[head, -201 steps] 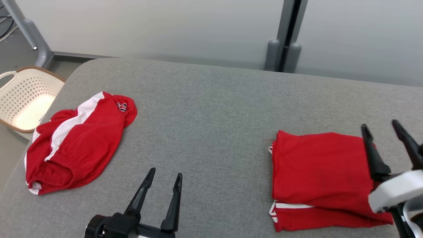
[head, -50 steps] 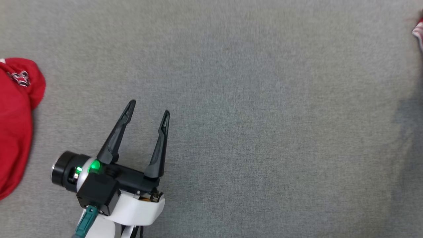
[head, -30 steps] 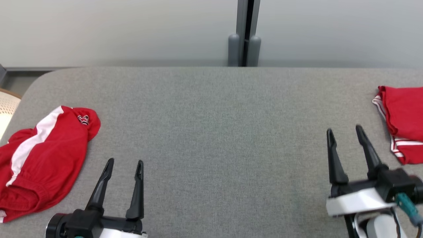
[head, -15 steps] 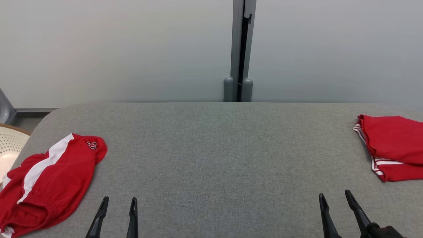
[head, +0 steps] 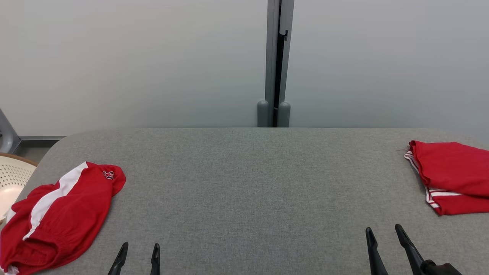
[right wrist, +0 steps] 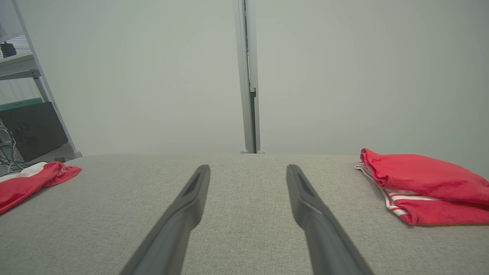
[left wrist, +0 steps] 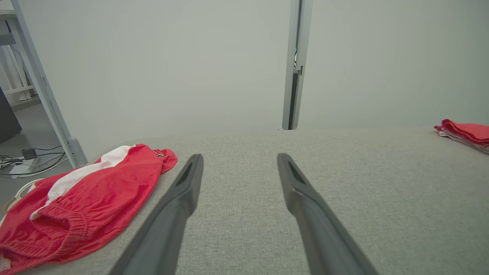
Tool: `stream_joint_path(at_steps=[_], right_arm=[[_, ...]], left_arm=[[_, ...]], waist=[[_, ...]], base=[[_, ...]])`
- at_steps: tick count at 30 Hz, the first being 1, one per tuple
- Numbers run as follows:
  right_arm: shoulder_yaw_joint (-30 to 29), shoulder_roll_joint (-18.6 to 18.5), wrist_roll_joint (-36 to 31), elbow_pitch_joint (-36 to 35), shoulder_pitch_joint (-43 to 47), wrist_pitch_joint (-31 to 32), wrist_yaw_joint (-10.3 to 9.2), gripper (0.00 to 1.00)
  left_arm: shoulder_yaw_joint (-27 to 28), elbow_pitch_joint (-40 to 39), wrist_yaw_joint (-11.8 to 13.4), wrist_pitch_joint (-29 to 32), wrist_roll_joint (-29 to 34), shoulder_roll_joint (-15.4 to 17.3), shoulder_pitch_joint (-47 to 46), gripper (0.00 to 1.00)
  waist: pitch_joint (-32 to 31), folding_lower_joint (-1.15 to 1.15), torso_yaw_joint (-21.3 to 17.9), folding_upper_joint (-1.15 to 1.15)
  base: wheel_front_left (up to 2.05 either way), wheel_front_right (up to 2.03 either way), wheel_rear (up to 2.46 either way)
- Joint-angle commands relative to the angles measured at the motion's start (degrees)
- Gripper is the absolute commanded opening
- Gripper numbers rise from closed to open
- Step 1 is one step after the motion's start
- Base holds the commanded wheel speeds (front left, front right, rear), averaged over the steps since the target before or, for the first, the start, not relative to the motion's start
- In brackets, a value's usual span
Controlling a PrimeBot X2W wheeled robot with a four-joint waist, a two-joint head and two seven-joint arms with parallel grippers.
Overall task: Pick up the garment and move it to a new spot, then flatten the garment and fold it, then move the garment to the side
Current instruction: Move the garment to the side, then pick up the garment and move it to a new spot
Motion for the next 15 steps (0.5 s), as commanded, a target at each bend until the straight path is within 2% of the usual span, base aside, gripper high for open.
stream_joint_path(at_steps=[1,15], right_arm=[[-0.04,-0.06,-0.15,-0.28,0.77,-0.04,-0.11,1.00],[0.02,-0.05,-0.36,-0.45,0.74,-0.04,-0.11,1.00]], left_arm=[[0.15,0.36,-0.31,-0.07,0.37,0.19,-0.62,1.00],[0.32,0.54,-0.46,-0.07,0.51,0.20,-1.44,1.00]], waist=[[0.04,0.00,0.12,-0.01],[1.02,0.00,0.10,-0.01]], base=[[0.00,0.00,0.00],[0.00,0.00,0.00]])
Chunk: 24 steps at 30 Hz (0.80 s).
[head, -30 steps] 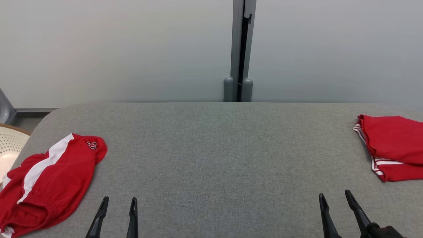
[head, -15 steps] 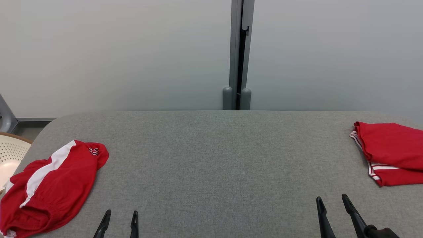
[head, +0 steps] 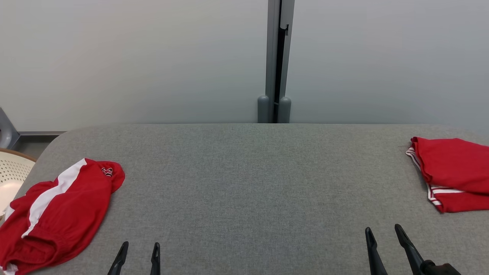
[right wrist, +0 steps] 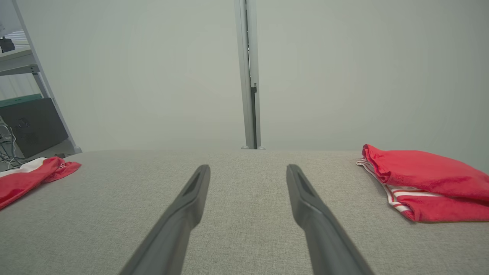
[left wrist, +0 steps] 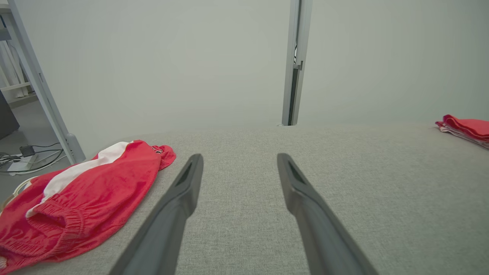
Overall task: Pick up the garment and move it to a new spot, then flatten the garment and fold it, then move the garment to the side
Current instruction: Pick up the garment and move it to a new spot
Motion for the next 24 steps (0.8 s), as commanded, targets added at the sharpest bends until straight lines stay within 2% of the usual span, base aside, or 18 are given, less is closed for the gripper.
stream_joint_path(at_steps=[1,16,24], right_arm=[[-0.14,-0.05,0.00,-0.12,0.53,-0.04,-0.11,1.00],[0.41,-0.06,0.44,0.31,0.42,-0.04,-0.11,1.00],[2.57,-0.04,1.33,0.37,0.81,-0.04,-0.11,1.00]], left_arm=[[0.15,0.06,-0.12,-0.07,0.47,0.20,-1.00,1.00],[0.40,0.90,-0.61,-0.07,1.22,0.20,-1.42,1.00],[0.79,0.48,-0.22,-0.07,1.41,0.21,-1.28,1.00]], waist=[[0.13,0.00,0.10,0.00],[-0.10,0.00,1.57,0.00],[-0.15,0.00,6.86,0.00]], base=[[0.00,0.00,0.00],[0.00,0.00,0.00],[0.00,0.00,0.00]])
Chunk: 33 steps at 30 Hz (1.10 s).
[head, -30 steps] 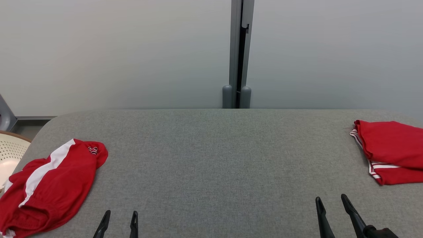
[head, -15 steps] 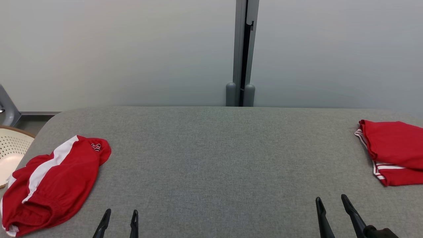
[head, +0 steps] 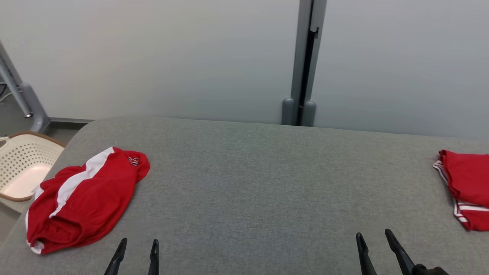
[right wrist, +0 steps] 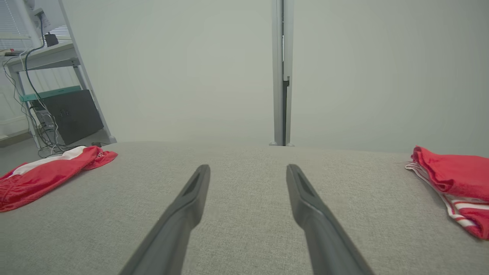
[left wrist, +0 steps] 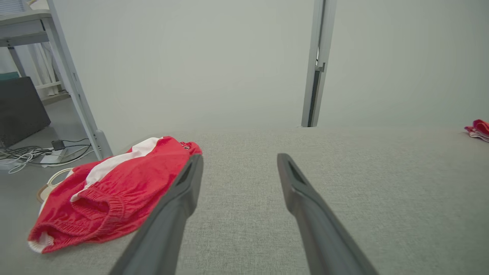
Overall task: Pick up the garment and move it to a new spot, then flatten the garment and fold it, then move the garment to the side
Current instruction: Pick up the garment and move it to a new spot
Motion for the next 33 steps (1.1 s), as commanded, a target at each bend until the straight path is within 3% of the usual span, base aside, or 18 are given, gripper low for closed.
stream_joint_path(at_steps=[1,13,29,33], right_arm=[[0.14,-0.05,0.49,-0.16,0.42,-0.04,-0.11,1.00],[2.34,-0.06,1.41,0.06,0.35,-0.04,-0.11,1.00],[3.85,-0.06,-0.61,1.62,-3.85,-0.04,-0.11,1.00],[4.11,-0.06,-0.76,1.80,-4.50,-0.04,-0.11,1.00]], left_arm=[[0.29,-0.16,0.01,-0.07,0.42,0.22,-0.15,1.00],[1.79,-0.65,0.39,-0.07,0.59,0.21,1.18,1.00],[3.73,-3.43,2.99,-0.07,-1.87,0.21,0.68,1.00],[4.96,-3.93,2.38,-0.07,-1.96,0.21,-0.83,1.00]], waist=[[-0.10,0.00,2.55,0.00],[-0.67,0.00,12.49,0.00],[3.48,0.00,16.93,0.00],[4.44,0.00,17.67,0.00]], base=[[0.00,0.00,0.00],[0.00,0.00,0.00],[0.00,0.00,0.00],[0.00,0.00,0.00]])
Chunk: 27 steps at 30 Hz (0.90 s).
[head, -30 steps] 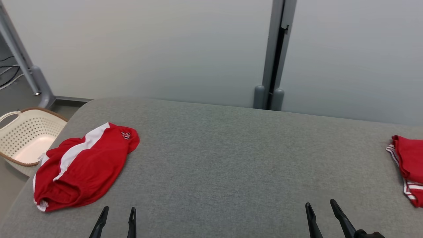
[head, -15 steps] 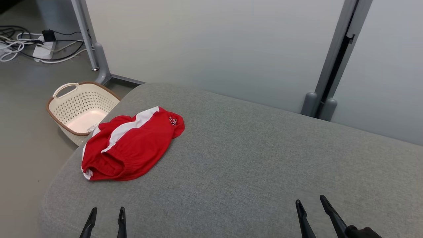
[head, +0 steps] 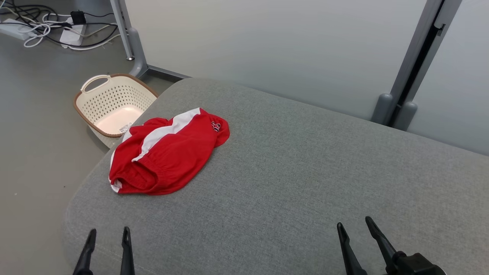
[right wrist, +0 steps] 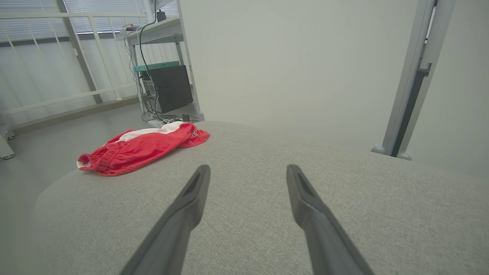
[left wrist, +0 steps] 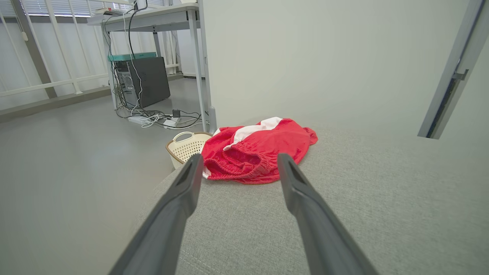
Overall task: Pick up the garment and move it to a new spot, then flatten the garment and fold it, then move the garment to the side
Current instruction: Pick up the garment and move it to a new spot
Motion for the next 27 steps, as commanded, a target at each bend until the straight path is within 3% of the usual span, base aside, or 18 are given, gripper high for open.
stream_joint_path(at_steps=[1,7,10,14,21,27], right_arm=[[0.25,-0.07,-0.31,0.13,-0.52,-0.04,-0.11,1.00],[-0.05,-0.10,-3.11,0.08,-1.35,-0.04,-0.11,1.00],[-1.45,-1.16,-4.62,-0.70,-1.84,-0.04,-0.11,1.00],[-2.69,-3.31,-6.70,-1.76,-3.24,-0.04,-0.11,1.00],[-3.58,-6.23,-8.57,-2.83,-6.94,-0.04,-0.11,1.00],[-3.90,-7.42,-9.88,-3.74,-9.79,-0.04,-0.11,1.00]], left_arm=[[0.97,-0.52,-0.66,-0.08,0.38,0.38,-2.81,1.00],[3.41,1.66,-4.33,-0.06,0.80,3.35,-14.58,1.00],[3.44,9.90,-6.86,0.10,-1.50,5.46,-23.11,1.00],[1.13,22.21,-9.05,5.22,-5.44,9.07,-37.91,1.00],[-4.73,40.42,-9.45,19.17,-15.73,13.04,-53.47,1.00],[-11.75,49.65,-9.44,22.41,-25.28,16.34,-59.23,1.00]], waist=[[0.70,0.00,0.50,0.00],[4.44,0.00,1.09,0.00],[7.61,0.00,1.20,0.00],[12.74,0.00,0.91,0.00],[19.71,0.00,-2.23,0.00],[24.90,0.00,-6.21,0.00]], base=[[0.00,0.00,0.00],[0.00,0.00,0.00],[0.00,0.00,0.00],[0.00,0.00,0.00],[0.00,0.00,0.00],[0.00,0.00,0.00]])
